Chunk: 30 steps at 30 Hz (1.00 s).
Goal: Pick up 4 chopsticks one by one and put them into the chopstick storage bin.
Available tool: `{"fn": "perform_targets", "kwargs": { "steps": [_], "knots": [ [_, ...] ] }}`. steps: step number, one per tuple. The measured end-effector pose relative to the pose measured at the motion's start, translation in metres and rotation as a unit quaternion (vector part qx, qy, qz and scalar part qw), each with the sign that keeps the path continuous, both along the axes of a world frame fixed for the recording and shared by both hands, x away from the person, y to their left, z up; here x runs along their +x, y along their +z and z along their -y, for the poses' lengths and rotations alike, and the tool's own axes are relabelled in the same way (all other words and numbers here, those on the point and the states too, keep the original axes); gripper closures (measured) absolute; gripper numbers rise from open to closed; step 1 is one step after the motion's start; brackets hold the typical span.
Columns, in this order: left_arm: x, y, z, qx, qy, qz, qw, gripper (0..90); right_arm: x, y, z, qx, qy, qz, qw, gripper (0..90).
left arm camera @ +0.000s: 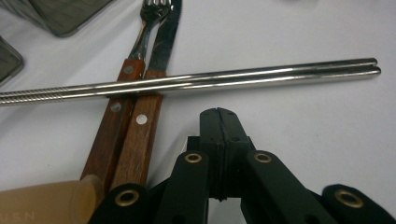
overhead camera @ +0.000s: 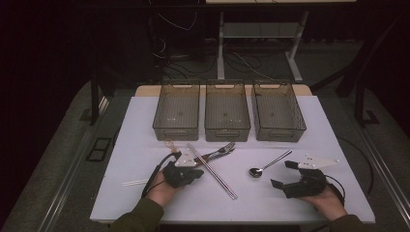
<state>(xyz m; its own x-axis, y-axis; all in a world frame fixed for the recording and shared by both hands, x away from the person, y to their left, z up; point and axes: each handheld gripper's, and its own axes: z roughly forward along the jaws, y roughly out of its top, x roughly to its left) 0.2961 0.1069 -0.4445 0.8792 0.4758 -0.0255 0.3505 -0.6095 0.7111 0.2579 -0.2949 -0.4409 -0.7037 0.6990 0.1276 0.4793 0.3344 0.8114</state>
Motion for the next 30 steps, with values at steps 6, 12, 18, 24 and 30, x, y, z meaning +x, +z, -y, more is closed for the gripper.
{"fn": "perform_targets", "kwargs": {
  "steps": [6,12,18,24,30],
  "knots": [
    [0.002,0.001,0.000,-0.005,0.006,0.004,1.0000,89.6,0.000,0.000,0.000,0.001,0.000,0.001,1.0000,9.4],
    [0.000,0.006,-0.004,-0.023,0.003,-0.001,0.9997,89.5,0.000,0.000,0.000,0.001,0.001,0.002,1.0000,9.4],
    [-0.005,0.020,-0.033,-0.037,0.018,0.000,0.9992,86.2,0.000,0.000,0.001,0.002,0.001,0.002,1.0000,9.4],
    [-0.011,0.025,-0.079,-0.023,0.054,-0.001,0.9983,78.1,0.000,0.000,0.001,0.002,0.001,0.001,1.0000,9.4],
    [-0.017,0.014,-0.114,0.000,0.066,-0.008,0.9978,71.6,0.000,0.000,0.000,0.001,0.001,0.001,1.0000,9.4]
  ]
}}
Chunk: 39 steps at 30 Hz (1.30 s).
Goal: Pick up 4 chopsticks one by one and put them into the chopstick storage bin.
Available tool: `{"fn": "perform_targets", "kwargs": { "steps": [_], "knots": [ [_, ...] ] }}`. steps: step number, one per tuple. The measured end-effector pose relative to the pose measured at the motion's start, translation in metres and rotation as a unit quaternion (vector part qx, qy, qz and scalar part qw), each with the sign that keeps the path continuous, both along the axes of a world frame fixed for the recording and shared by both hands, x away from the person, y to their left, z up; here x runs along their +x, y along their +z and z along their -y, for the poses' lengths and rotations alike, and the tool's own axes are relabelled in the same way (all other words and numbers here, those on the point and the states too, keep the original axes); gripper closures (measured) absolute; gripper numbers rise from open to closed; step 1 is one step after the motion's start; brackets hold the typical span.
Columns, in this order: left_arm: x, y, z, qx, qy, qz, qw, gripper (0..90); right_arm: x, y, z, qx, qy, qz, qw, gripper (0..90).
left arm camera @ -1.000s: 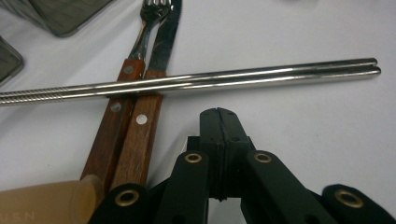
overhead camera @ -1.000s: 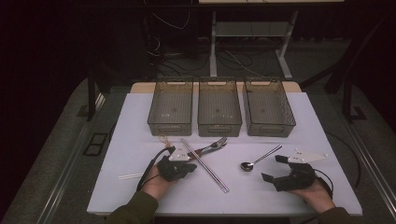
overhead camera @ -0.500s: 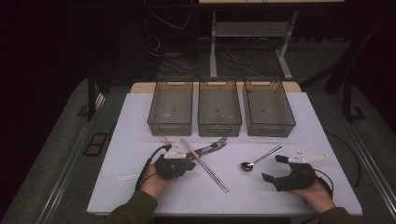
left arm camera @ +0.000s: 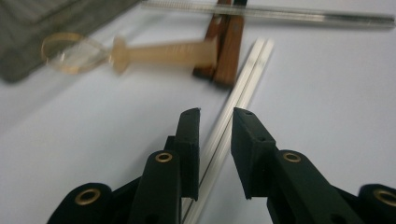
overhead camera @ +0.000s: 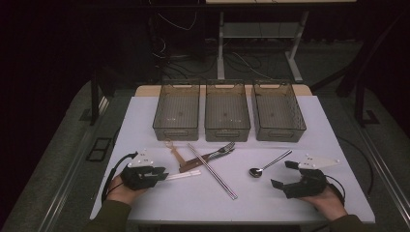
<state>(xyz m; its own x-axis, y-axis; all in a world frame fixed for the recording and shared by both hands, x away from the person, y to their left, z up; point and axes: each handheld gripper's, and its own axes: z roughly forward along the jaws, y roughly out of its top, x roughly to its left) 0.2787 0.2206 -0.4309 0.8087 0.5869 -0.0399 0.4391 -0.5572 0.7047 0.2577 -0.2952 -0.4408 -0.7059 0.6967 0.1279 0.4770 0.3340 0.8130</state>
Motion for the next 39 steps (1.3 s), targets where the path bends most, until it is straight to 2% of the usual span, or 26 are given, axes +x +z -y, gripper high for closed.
{"fn": "perform_targets", "kwargs": {
  "steps": [3,6,9,11,16,22,25,31,39],
  "knots": [
    [0.001,-0.004,-0.007,-0.004,0.005,-0.006,1.0000,74.7,0.000,0.000,0.000,0.000,-0.001,0.000,1.0000,9.4],
    [0.002,-0.006,-0.009,-0.010,-0.002,-0.013,0.9999,76.5,0.000,0.000,0.000,0.000,0.000,0.000,1.0000,9.4],
    [0.003,-0.008,-0.009,-0.008,-0.013,-0.020,0.9997,74.4,0.000,0.000,0.000,0.000,0.000,0.000,1.0000,9.4],
    [0.003,-0.009,-0.009,-0.011,-0.012,-0.022,0.9996,73.1,0.000,0.000,0.000,0.000,0.000,-0.001,1.0000,9.4],
    [0.006,-0.013,-0.009,-0.002,-0.018,-0.025,0.9995,70.5,0.000,0.000,0.000,0.000,0.001,-0.001,1.0000,9.4],
    [0.004,-0.013,-0.008,-0.005,-0.021,-0.031,0.9993,72.4,0.000,0.000,0.000,0.000,0.000,-0.001,1.0000,9.4],
    [0.001,-0.013,-0.005,-0.010,-0.018,-0.038,0.9991,73.2,0.000,0.000,0.000,0.000,0.000,0.000,1.0000,9.4],
    [-0.008,-0.011,0.002,0.002,-0.013,-0.042,0.9990,74.4,0.000,0.000,0.000,-0.001,0.000,0.000,1.0000,9.4],
    [-0.013,-0.010,0.013,0.009,-0.021,-0.049,0.9986,75.7,0.000,0.000,0.000,-0.001,-0.002,-0.001,1.0000,9.4]
  ]
}}
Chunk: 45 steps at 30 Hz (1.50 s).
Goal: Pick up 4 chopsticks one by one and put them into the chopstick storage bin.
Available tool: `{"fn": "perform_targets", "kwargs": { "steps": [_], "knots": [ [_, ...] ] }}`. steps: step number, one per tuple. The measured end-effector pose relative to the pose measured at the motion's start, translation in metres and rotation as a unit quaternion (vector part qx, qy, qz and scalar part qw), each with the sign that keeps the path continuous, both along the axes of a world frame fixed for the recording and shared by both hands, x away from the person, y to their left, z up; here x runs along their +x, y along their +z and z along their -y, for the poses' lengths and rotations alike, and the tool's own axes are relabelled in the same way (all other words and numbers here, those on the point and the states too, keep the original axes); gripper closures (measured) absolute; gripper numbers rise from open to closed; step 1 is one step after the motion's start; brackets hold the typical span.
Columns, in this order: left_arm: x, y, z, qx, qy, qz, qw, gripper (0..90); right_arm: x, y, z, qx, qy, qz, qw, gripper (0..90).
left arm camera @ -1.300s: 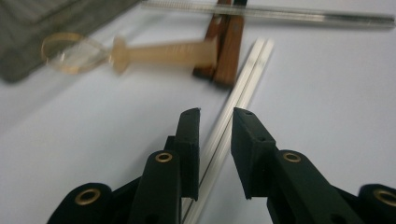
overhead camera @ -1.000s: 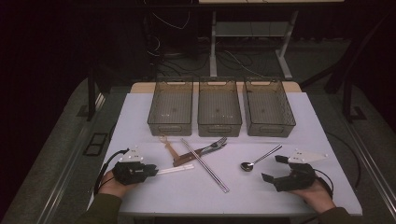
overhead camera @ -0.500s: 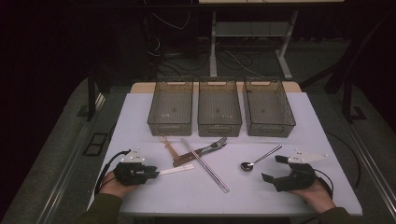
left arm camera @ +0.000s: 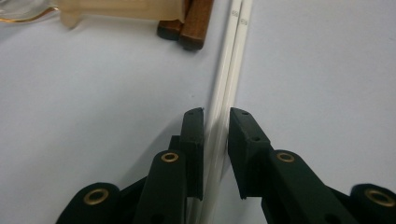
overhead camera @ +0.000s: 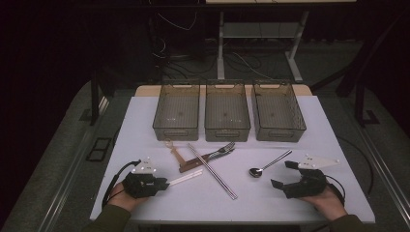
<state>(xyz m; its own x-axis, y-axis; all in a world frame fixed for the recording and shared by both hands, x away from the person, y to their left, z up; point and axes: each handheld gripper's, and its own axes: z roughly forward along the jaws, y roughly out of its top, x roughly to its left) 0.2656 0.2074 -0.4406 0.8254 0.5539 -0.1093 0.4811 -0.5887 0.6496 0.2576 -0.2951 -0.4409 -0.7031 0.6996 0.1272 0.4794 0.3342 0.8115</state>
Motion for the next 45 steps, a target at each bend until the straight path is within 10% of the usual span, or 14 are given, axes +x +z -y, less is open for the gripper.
{"fn": "perform_targets", "kwargs": {
  "steps": [9,18,45],
  "knots": [
    [-0.002,0.000,0.004,-0.001,-0.005,-0.004,1.0000,75.6,0.000,0.000,0.000,0.000,0.001,0.001,1.0000,9.4],
    [-0.004,0.010,0.009,-0.064,0.010,0.013,0.9978,72.0,0.000,0.000,0.000,0.000,0.001,0.000,1.0000,9.4],
    [-0.004,0.001,0.017,-0.019,-0.022,0.030,0.9991,82.6,0.000,0.000,0.000,0.001,0.001,-0.001,1.0000,9.4]
  ]
}}
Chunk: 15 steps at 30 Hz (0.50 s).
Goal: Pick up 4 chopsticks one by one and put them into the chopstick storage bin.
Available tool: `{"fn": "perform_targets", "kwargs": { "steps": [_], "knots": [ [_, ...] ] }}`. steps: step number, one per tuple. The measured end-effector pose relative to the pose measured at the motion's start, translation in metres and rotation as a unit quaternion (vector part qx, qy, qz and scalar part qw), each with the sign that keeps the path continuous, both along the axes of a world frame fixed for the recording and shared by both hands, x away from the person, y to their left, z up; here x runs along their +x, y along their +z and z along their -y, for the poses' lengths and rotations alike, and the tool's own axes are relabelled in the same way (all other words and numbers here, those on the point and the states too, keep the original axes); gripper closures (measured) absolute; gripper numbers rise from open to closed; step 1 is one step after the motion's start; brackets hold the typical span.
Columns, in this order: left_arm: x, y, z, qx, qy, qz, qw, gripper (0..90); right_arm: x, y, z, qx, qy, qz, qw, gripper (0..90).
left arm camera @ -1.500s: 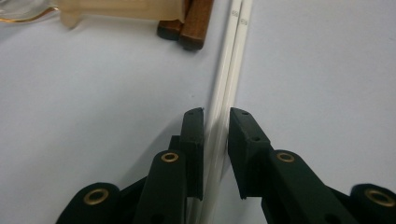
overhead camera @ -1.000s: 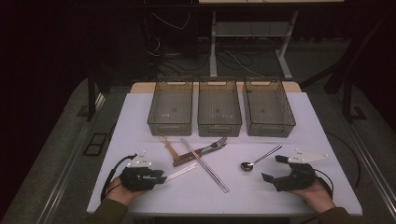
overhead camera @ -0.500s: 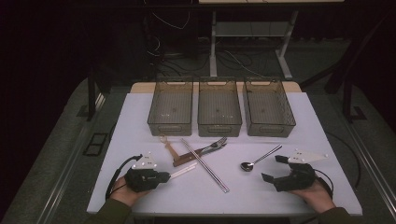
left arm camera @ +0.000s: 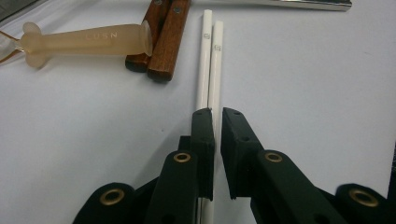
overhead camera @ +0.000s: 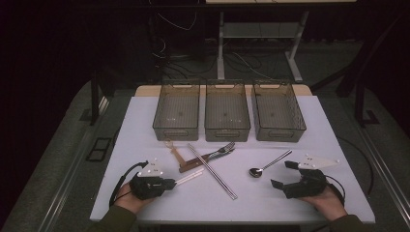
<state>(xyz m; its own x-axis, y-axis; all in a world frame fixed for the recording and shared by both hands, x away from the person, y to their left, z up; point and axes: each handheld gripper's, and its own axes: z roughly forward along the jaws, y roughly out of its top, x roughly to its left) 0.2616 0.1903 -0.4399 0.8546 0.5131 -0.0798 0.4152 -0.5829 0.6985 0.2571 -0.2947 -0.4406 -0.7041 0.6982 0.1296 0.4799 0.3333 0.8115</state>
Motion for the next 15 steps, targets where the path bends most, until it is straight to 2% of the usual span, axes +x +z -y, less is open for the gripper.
{"fn": "perform_targets", "kwargs": {
  "steps": [4,5,9,15],
  "knots": [
    [-0.0008,-0.0014,0.0014,0.006,-0.006,-0.005,1.0000,82.6,0.0000,0.0000,0.0000,0.000,0.000,0.000,1.0000,9.4],
    [-0.0006,-0.0015,0.0016,0.013,-0.010,-0.004,0.9999,82.5,0.0001,0.0000,0.0000,0.000,0.000,0.000,1.0000,9.4],
    [-0.0013,-0.0022,0.0021,0.009,-0.007,-0.005,0.9999,81.5,0.0000,0.0000,0.0001,0.001,0.000,0.000,1.0000,9.4],
    [-0.0033,-0.0032,0.0024,0.017,-0.003,-0.008,0.9998,78.5,0.0003,0.0001,0.0005,0.001,0.000,0.001,1.0000,9.4]
  ]
}}
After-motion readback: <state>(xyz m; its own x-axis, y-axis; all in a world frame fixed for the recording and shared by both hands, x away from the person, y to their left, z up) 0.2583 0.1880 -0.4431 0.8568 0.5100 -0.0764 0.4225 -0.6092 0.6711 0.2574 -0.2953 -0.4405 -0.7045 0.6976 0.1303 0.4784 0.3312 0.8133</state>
